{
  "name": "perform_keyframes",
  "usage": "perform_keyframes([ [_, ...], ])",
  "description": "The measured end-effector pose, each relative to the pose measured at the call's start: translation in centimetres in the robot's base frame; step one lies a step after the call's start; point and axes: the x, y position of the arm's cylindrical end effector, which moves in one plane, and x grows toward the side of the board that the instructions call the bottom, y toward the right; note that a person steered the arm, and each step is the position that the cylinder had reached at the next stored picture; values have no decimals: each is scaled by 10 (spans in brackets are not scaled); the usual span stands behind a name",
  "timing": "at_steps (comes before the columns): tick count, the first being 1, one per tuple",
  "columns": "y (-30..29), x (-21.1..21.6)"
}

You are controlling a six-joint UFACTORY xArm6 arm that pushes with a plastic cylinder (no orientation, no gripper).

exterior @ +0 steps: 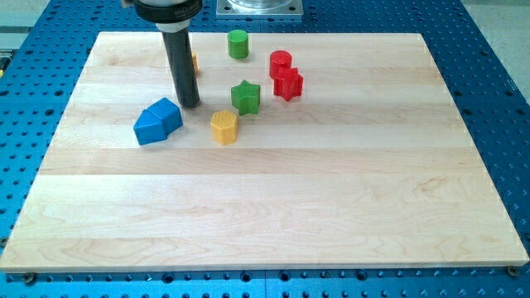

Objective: Pair up all the blocks with their respective blocks

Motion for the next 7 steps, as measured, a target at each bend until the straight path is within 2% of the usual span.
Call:
perform_keyframes([
  [1,-20,42],
  [2,14,-4],
  [3,58,-23],
  [4,154,34],
  [5,121,2],
  [6,64,-33],
  [7,80,-96],
])
